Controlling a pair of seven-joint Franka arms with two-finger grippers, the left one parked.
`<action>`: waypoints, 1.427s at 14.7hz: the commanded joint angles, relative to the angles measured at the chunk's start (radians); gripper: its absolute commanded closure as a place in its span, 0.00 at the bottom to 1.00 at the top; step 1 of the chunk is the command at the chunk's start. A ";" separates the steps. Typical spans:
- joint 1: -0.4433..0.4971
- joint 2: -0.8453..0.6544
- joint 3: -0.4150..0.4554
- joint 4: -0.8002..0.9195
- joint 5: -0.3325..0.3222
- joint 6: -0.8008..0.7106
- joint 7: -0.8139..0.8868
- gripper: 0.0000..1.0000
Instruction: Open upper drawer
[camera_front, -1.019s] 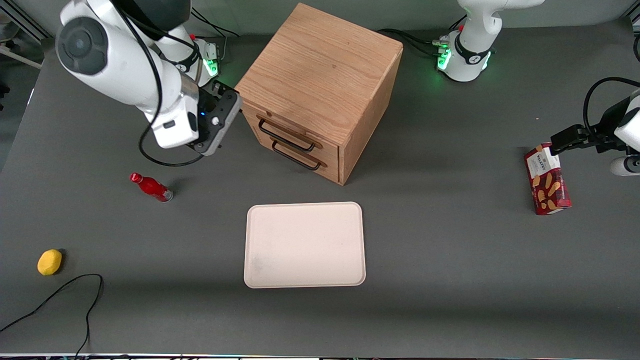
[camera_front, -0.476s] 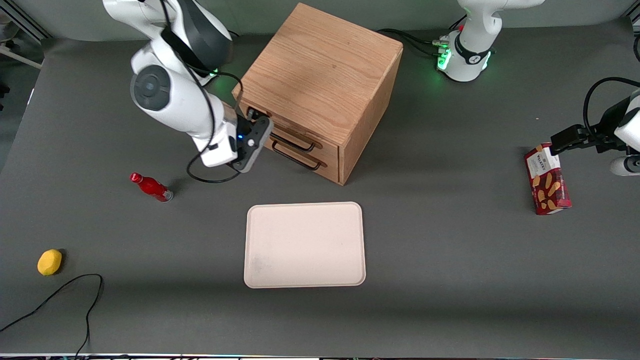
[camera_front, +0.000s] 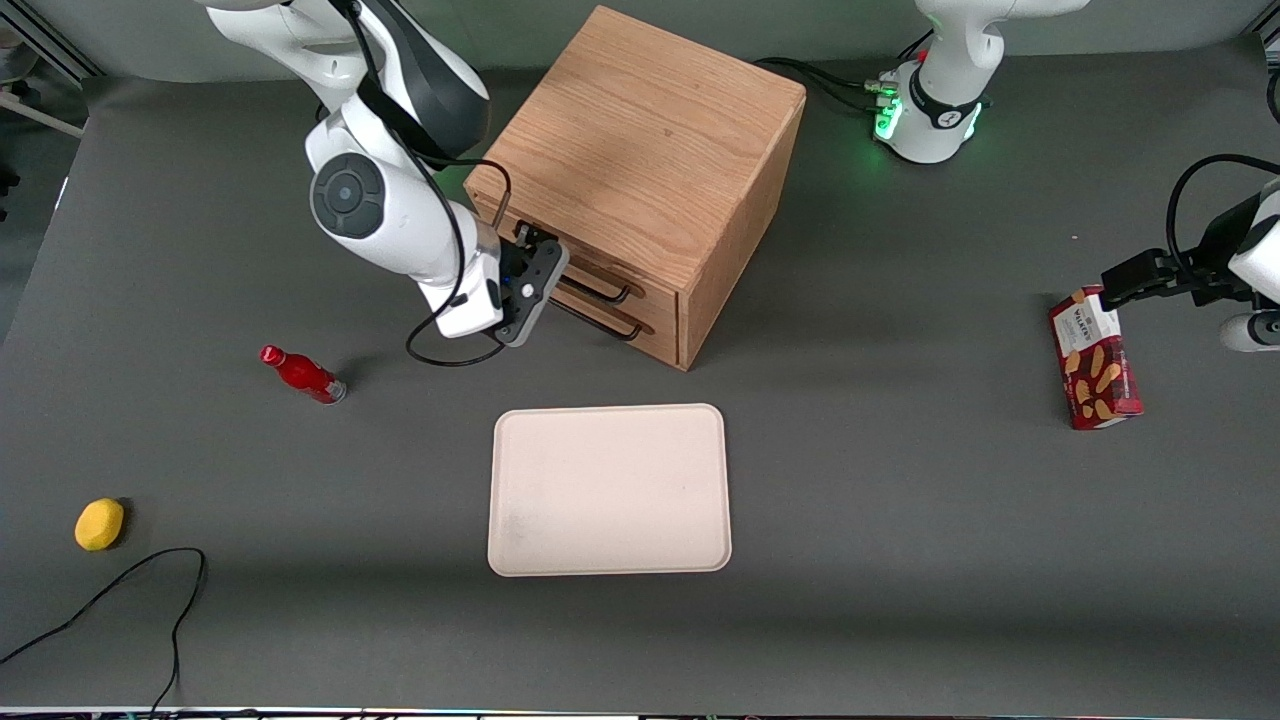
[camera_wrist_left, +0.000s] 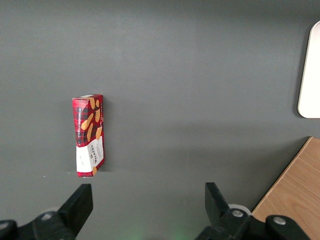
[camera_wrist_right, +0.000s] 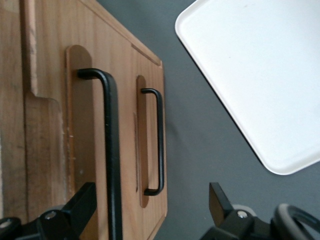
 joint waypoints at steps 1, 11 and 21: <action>0.015 0.018 -0.002 0.003 0.029 0.016 0.001 0.00; 0.017 0.076 -0.004 0.004 0.011 0.091 -0.018 0.00; -0.011 0.138 -0.036 0.044 -0.067 0.122 -0.042 0.00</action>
